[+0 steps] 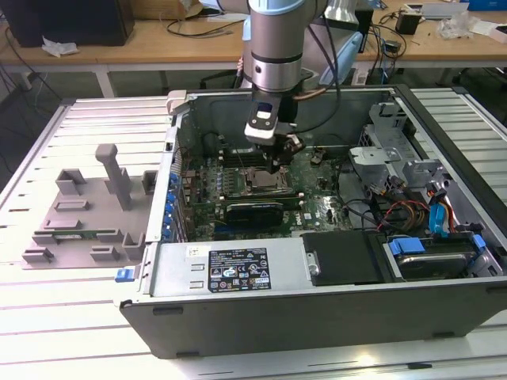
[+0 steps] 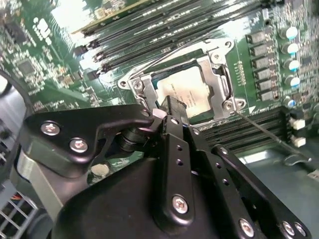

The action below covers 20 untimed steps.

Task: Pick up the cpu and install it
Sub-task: 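Close the cpu cover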

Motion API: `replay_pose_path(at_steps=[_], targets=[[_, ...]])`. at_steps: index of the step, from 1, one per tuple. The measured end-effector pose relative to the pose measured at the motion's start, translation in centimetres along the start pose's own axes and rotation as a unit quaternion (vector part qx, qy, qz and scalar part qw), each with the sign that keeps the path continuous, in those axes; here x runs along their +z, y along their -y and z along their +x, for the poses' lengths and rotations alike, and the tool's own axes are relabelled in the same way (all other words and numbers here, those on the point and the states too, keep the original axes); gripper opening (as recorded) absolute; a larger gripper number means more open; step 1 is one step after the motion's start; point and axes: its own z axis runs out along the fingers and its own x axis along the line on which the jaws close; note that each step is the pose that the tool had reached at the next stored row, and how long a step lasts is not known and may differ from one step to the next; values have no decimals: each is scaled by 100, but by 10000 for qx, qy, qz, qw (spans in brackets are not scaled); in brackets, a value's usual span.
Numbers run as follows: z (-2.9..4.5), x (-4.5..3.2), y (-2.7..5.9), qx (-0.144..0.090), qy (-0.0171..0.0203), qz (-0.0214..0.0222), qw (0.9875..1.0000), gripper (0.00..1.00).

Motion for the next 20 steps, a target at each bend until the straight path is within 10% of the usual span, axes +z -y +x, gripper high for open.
replay_pose_path(at_steps=[5, 13, 20], targets=[[0, 1, 0, -541, 13, -26, 9985, 11], [0, 3, 0, -1609, 36, -79, 9869, 11], [1, 24, 0, -2585, 54, -130, 9659, 11]])
